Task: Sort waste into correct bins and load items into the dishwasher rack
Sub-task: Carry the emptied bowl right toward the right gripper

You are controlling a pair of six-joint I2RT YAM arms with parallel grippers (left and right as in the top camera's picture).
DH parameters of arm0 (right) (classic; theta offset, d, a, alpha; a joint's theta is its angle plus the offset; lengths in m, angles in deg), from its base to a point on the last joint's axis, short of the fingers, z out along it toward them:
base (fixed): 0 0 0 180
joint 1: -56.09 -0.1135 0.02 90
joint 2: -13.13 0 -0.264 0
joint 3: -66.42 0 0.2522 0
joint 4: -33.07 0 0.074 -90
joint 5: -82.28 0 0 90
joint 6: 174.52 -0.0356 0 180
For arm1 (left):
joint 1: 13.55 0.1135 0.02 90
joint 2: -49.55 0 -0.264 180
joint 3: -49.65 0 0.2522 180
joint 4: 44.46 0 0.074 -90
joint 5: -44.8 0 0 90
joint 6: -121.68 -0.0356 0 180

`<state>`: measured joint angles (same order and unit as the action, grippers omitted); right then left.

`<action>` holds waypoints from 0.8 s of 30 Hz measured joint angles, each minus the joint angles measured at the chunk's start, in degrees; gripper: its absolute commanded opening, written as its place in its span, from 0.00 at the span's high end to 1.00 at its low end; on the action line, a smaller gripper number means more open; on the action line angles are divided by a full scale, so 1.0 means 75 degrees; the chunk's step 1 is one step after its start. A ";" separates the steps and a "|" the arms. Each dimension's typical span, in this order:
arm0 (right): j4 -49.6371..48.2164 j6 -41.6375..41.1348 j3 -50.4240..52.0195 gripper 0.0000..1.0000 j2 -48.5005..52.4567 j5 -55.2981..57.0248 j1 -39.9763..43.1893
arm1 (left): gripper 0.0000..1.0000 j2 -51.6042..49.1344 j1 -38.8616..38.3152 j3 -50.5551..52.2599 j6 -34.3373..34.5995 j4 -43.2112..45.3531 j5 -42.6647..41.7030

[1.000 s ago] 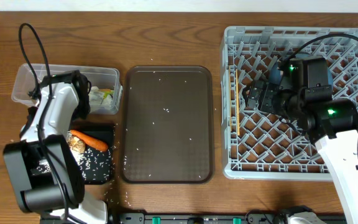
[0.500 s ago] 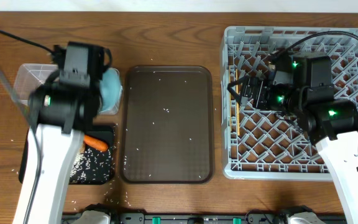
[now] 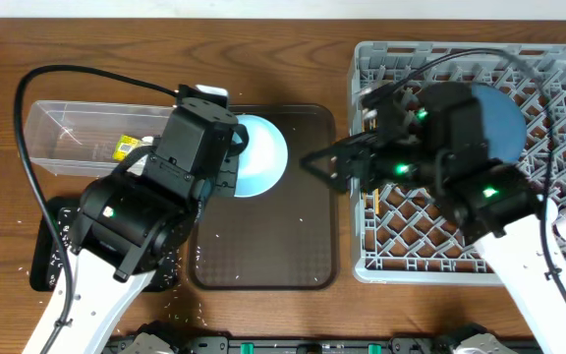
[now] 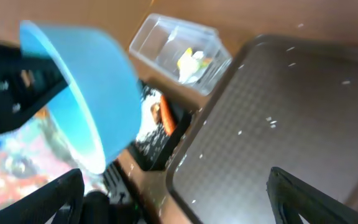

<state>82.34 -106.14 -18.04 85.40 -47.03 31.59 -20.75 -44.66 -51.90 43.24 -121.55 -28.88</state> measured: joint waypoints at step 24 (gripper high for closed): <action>-0.0863 -0.0452 -0.0006 0.99 0.0079 0.3375 -0.1454 | 0.94 -0.0131 -0.0787 0.0029 0.0379 0.0740 -0.1052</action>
<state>75.87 -109.53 -18.08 85.99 -21.72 20.69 -21.74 -50.56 -51.68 46.08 -116.00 -36.77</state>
